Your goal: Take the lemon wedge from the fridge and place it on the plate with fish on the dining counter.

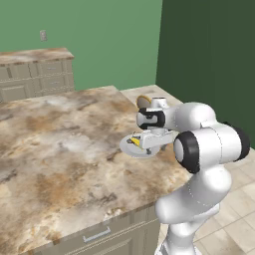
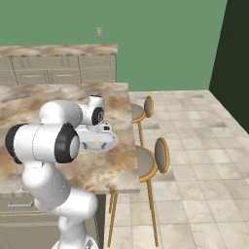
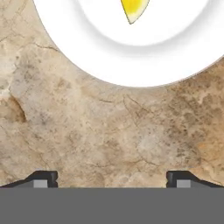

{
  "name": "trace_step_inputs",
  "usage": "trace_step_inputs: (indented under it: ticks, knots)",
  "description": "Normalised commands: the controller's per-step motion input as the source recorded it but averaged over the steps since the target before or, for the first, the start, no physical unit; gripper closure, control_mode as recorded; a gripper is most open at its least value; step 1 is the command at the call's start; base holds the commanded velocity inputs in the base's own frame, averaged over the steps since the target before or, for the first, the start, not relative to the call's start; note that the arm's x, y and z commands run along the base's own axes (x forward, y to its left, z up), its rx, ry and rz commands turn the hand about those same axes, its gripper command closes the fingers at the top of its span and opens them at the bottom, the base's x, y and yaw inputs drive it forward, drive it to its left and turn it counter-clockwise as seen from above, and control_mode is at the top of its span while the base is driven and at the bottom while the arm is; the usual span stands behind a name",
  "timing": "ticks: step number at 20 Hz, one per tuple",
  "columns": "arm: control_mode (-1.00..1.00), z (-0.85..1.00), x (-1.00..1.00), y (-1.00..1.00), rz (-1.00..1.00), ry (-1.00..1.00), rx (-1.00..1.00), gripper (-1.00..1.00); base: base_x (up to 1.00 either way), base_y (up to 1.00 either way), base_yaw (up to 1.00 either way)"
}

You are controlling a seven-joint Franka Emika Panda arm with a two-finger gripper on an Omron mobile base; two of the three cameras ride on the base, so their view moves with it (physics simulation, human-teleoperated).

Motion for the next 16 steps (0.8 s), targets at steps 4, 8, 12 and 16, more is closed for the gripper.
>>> trace_step_inputs:
  ticks: [4, 8, 12, 16]
  knots:
    - [-1.0, -0.16, -1.0, 0.0, 0.0, -0.42, 0.18, -1.0, 0.0, 0.0, 0.0]
    - [-1.0, 0.77, -1.0, 0.2, 0.0, -0.63, 0.03, -1.0, 0.0, 0.0, 0.0]
    - [-1.0, 1.0, -1.0, 0.23, 0.0, -0.55, 0.0, -1.0, 0.0, 0.0, 0.0]
    - [-1.0, 1.0, -1.0, 0.09, -0.03, -0.51, 0.0, -1.0, 0.0, 0.0, 0.0]
